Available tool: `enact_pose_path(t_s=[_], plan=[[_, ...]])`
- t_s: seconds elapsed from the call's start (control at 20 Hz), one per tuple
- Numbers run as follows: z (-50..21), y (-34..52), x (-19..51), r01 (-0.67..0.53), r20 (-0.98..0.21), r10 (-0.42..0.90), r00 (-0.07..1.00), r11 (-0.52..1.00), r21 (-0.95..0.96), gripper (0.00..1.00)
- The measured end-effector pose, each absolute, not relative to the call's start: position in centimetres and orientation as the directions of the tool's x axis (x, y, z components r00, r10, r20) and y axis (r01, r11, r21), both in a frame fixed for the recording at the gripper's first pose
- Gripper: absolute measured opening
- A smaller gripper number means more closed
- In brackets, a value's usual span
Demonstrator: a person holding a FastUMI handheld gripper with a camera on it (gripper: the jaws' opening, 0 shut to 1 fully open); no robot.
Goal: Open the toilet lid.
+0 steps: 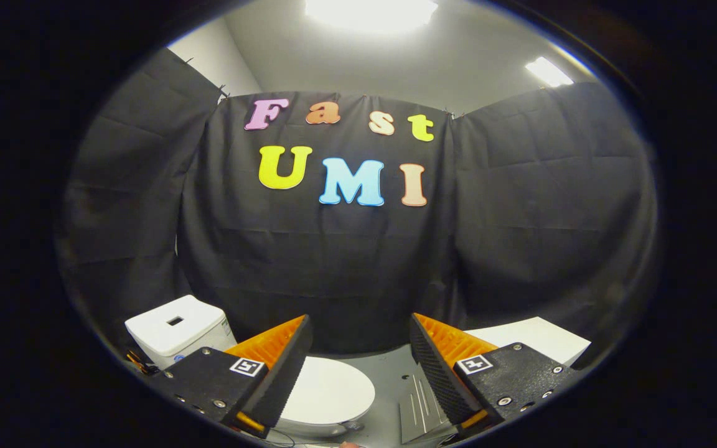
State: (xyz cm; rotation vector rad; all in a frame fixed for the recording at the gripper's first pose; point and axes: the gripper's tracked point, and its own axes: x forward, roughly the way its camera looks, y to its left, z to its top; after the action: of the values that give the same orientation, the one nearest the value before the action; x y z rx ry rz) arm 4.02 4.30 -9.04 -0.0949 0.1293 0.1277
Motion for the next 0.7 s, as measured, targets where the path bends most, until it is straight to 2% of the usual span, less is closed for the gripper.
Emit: enact_pose_path(t_s=[0.35,0.7], plan=[[-13.8,4.0,5.4,-0.148,-0.176,0.159,0.971,0.986,0.077,0.96],[-21.8,3.5,5.9,-0.12,-0.284,0.185,0.941,0.966,0.231,0.96]])
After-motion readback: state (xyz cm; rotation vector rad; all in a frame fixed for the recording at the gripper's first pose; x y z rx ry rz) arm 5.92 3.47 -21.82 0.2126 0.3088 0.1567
